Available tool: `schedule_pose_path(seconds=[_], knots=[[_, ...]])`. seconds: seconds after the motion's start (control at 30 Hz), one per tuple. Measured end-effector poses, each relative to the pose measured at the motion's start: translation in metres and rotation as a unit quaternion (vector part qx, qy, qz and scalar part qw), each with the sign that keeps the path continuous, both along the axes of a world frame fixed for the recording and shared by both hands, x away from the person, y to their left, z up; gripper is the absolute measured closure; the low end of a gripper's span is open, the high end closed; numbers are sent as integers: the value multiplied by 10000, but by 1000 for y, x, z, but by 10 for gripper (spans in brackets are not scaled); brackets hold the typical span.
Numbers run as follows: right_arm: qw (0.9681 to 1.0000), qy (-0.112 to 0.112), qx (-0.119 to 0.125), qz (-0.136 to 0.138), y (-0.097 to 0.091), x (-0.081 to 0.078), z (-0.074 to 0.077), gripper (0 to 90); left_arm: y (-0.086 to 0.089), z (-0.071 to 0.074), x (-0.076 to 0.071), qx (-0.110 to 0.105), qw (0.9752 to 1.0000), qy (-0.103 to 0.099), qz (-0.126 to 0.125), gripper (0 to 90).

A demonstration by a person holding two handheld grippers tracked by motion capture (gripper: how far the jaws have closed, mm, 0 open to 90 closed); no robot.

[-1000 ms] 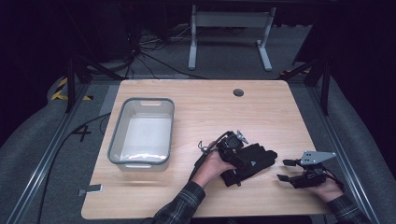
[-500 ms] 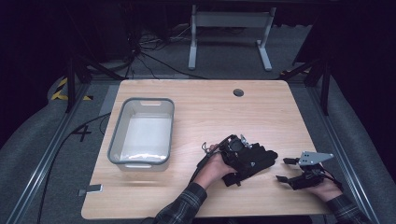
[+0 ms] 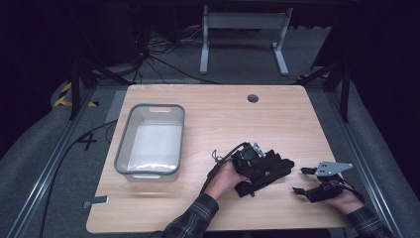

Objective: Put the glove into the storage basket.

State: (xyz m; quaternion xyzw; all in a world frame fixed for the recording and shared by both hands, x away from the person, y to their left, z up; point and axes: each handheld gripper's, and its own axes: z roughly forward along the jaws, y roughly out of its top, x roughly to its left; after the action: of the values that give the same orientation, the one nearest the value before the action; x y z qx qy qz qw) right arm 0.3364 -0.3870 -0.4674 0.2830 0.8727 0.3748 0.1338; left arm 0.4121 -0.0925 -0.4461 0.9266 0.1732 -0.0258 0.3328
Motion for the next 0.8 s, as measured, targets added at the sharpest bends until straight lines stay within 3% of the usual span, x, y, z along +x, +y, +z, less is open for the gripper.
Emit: schedule_pose_path(seconds=[0.43,0.8], knots=[[10000,-7,-1,15,0,0,0,160,17,27,0,-267,9992,174,244,715],[10000,-5,-2,19,0,0,0,160,35,51,5,-427,9978,86,503,716]])
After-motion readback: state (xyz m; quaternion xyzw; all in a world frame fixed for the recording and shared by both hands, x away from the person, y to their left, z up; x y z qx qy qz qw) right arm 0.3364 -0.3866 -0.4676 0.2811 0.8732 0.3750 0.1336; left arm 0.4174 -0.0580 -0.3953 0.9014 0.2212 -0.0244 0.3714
